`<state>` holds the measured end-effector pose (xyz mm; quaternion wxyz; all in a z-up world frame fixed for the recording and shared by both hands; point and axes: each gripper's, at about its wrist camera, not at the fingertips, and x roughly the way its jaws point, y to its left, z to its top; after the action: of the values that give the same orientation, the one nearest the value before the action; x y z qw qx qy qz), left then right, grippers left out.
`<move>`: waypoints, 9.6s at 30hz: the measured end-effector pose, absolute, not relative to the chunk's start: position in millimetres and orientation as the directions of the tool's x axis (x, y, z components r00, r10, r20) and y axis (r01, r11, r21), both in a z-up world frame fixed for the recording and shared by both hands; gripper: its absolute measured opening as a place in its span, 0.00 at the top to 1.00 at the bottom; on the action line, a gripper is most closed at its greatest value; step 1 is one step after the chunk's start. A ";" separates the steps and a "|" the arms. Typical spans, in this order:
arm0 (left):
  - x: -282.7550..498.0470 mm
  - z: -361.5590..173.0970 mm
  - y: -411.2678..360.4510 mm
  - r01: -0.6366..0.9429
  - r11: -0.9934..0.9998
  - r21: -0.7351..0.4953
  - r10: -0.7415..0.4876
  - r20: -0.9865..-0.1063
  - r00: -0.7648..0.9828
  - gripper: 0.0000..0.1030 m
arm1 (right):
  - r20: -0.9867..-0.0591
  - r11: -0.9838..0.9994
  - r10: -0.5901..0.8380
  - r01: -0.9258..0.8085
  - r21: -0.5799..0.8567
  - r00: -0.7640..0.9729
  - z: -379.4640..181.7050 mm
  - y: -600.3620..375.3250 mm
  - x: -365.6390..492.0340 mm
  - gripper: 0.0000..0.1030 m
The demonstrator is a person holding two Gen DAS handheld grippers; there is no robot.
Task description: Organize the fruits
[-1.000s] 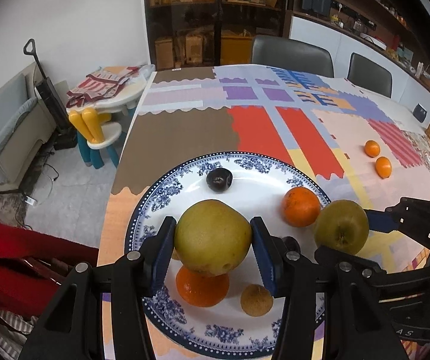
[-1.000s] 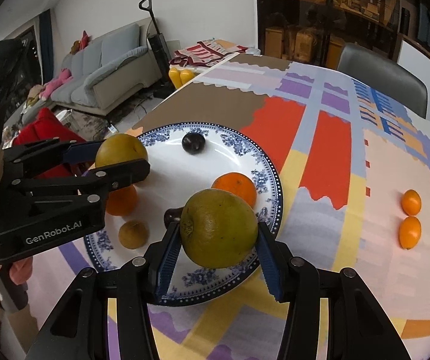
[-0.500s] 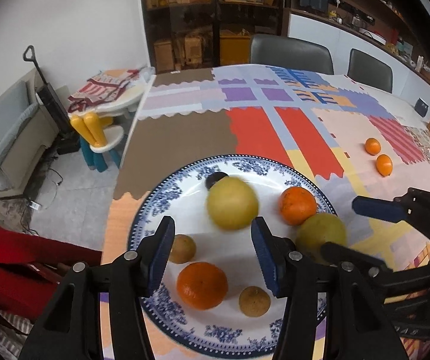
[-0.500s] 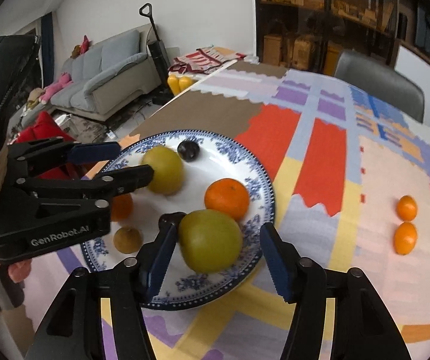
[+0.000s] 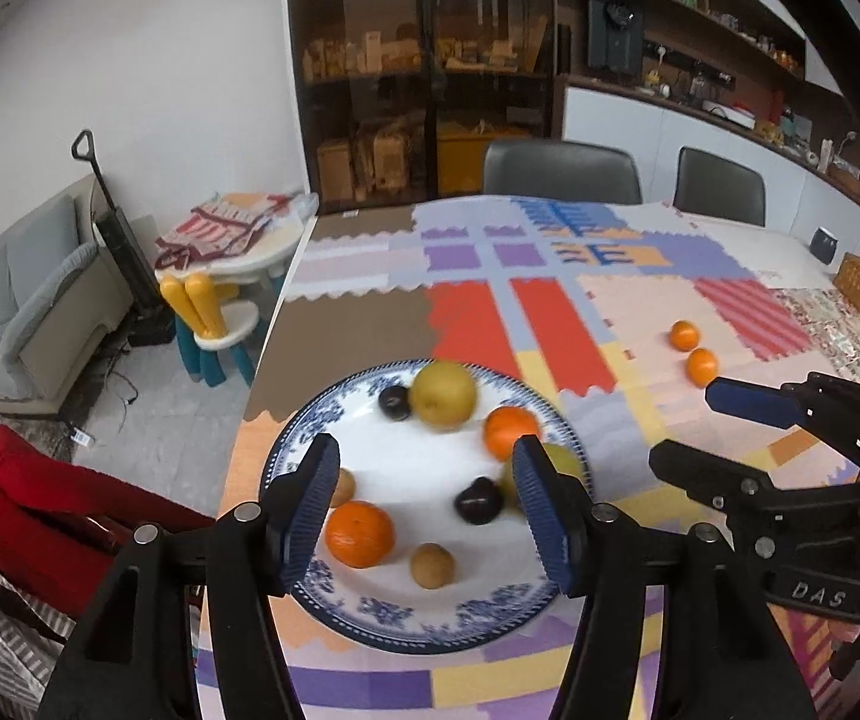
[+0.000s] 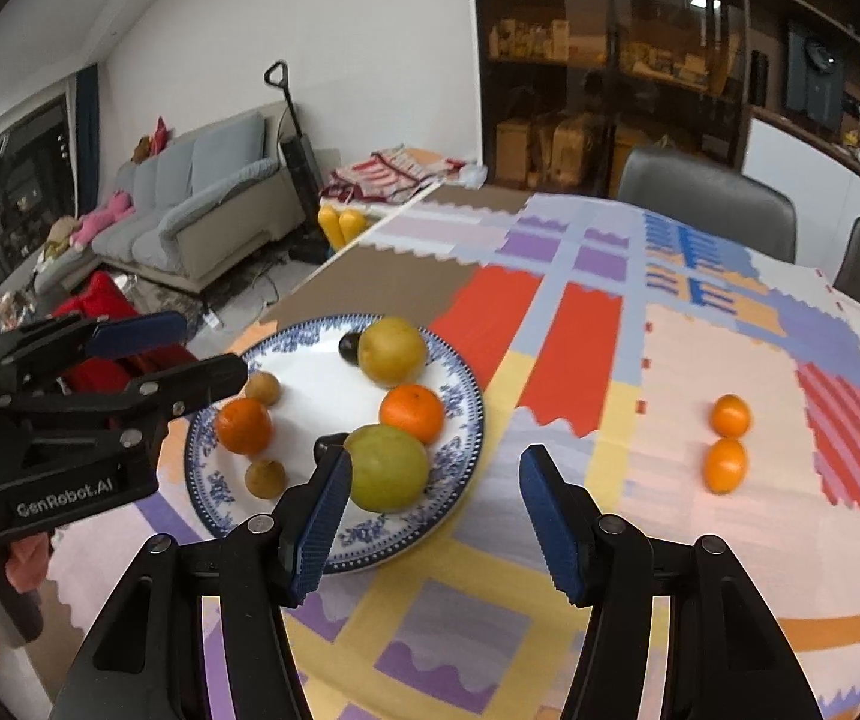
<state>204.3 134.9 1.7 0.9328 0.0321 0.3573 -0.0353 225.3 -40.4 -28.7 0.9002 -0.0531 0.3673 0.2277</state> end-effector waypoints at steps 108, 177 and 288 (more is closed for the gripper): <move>394.3 -100.7 -124.2 0.307 0.950 -0.055 -0.225 -0.803 0.552 0.47 | -0.650 0.960 0.188 0.003 0.281 0.736 -93.1 -284.0 341.0 0.79; 257.2 -1.2 1.2 0.108 0.992 -0.058 -0.119 -0.669 0.733 0.66 | -0.602 0.921 0.388 -0.324 0.217 0.698 -31.3 -184.7 292.1 0.68; 18.6 27.4 35.9 0.024 0.998 0.064 0.011 -0.498 0.867 0.00 | -0.507 0.972 0.222 -0.228 0.053 0.833 11.8 -169.4 35.8 0.18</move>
<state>18.6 35.9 27.4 0.9655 0.0339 0.2580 -0.0033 35.8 -169.4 11.8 0.9572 -0.0049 0.2643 0.1175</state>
